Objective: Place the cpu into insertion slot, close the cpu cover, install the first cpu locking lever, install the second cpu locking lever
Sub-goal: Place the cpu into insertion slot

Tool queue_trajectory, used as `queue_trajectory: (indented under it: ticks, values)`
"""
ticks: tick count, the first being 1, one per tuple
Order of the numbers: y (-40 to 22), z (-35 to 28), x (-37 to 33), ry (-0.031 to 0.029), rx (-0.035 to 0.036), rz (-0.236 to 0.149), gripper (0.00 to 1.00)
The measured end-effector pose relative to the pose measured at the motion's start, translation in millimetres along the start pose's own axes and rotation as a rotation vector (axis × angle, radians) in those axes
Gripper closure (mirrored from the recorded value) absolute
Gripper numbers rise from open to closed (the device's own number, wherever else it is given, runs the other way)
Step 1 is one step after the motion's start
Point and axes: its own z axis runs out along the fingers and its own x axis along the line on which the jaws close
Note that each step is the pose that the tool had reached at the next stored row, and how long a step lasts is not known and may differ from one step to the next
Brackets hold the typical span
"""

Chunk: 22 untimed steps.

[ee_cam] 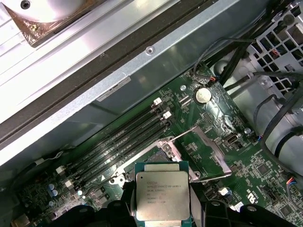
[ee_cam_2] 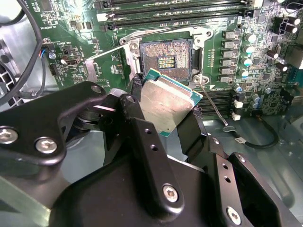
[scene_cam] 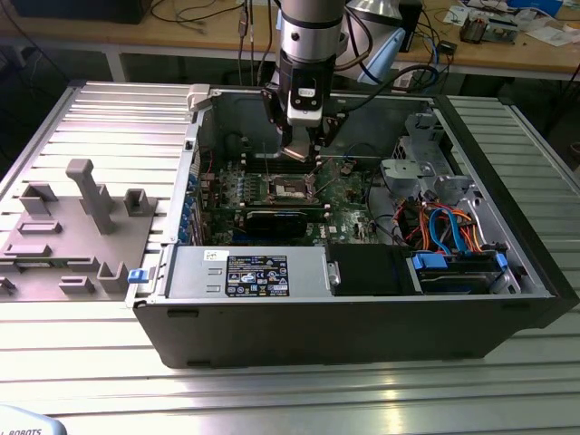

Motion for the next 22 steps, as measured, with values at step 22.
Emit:
queue_trajectory:
  ticks: [22]
  values:
    - [-0.1, 0.5, 0.0, -0.0023, -0.0004, 0.033, 0.45]
